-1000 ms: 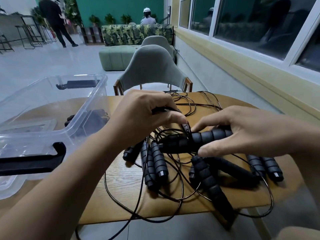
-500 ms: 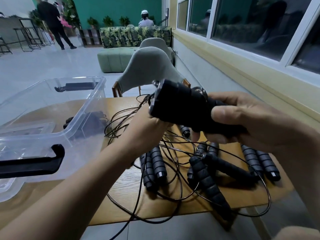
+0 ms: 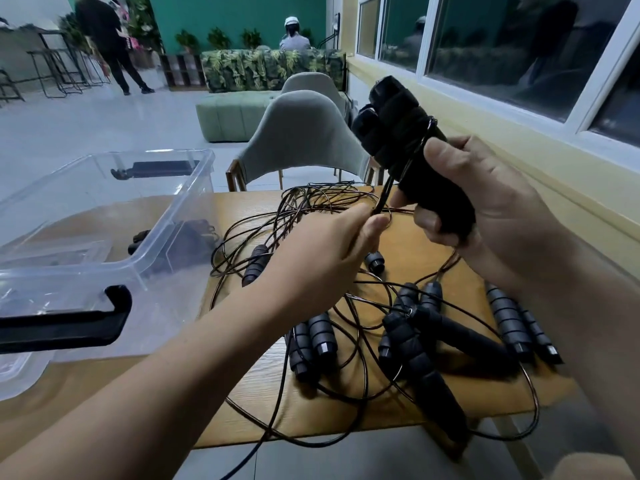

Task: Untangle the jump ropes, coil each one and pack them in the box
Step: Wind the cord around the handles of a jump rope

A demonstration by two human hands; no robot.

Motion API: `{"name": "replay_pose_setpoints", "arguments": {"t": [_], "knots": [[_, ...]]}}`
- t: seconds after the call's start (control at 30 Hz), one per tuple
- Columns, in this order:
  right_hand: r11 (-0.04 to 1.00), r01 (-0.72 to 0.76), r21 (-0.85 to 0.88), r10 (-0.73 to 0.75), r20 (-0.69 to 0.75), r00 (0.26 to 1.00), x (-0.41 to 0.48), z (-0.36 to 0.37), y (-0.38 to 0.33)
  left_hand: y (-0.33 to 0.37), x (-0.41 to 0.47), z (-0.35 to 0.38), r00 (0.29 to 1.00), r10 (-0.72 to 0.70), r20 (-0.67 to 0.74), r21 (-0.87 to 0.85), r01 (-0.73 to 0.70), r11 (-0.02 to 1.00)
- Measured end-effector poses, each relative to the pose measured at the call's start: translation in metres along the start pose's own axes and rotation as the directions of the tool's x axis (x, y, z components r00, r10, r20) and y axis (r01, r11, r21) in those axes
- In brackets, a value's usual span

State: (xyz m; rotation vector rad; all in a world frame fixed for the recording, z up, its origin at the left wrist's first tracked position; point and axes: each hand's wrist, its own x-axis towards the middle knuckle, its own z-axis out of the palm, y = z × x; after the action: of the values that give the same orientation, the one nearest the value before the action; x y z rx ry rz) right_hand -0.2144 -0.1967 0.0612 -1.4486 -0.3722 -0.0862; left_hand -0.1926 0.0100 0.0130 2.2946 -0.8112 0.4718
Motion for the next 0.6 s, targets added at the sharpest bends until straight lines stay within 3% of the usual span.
{"name": "replay_pose_setpoints", "arguments": {"t": [0.1,0.3,0.4,0.6], "knots": [[0.995,-0.022,-0.102,0.012,-0.089,0.996,0.0,0.002,0.001,0.0,-0.001,0.0,0.998,0.053,-0.021,0.108,-0.051,0.993],[0.902,-0.004,-0.432,-0.043,-0.099,0.994,-0.001,-0.001,0.006,-0.004,-0.002,-0.018,0.982,0.147,-0.122,0.094,-0.136,0.986],[0.827,-0.072,-0.558,0.041,-0.067,0.997,-0.002,-0.003,0.004,-0.005,-0.002,-0.026,0.972,0.178,-0.155,0.11,-0.162,0.981],[0.704,-0.151,-0.695,0.221,0.013,0.975,-0.005,-0.002,0.005,-0.008,-0.002,-0.034,0.972,0.226,-0.068,0.195,-0.21,0.958]]}}
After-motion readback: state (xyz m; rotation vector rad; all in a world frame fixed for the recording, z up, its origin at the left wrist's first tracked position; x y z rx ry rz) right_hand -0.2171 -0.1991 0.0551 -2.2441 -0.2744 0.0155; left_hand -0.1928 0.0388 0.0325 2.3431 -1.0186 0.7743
